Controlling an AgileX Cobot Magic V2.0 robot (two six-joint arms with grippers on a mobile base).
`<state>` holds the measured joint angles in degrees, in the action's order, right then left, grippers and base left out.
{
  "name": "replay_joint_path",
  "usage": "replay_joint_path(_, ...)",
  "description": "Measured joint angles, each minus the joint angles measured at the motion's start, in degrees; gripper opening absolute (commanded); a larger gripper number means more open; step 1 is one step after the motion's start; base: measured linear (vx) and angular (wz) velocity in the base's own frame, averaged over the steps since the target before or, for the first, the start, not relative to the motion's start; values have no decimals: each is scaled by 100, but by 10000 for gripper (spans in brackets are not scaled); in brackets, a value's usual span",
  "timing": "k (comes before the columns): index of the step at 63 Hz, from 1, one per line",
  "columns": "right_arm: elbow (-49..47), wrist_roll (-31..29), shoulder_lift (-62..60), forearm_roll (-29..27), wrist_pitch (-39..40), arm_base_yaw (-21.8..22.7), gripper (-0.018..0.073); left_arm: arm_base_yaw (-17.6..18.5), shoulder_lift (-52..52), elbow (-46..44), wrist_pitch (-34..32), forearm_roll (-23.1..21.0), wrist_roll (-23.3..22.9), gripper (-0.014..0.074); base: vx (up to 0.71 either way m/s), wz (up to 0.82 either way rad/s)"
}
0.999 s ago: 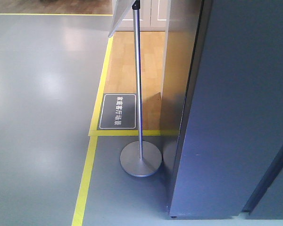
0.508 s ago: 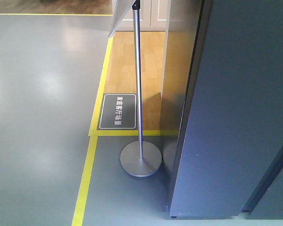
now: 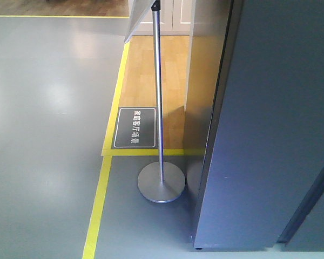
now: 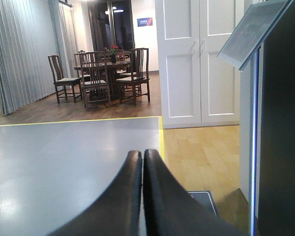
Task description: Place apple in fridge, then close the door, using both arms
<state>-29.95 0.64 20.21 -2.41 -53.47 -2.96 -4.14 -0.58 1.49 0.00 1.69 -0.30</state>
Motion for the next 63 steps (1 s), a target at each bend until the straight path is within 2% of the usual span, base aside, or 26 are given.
replay_joint_path(44,0,-4,0,0,17,0,-4,0,0,0,0,0,-5,-6,0,0)
replay_joint_path(50,115,-4,-140,21,503,7,-4,0,0,0,0,0,-5,-6,0,0)
replay_joint_path(63,1314,-64,-933,2,3062,434,-4,0,0,0,0,0,-5,-6,0,0)
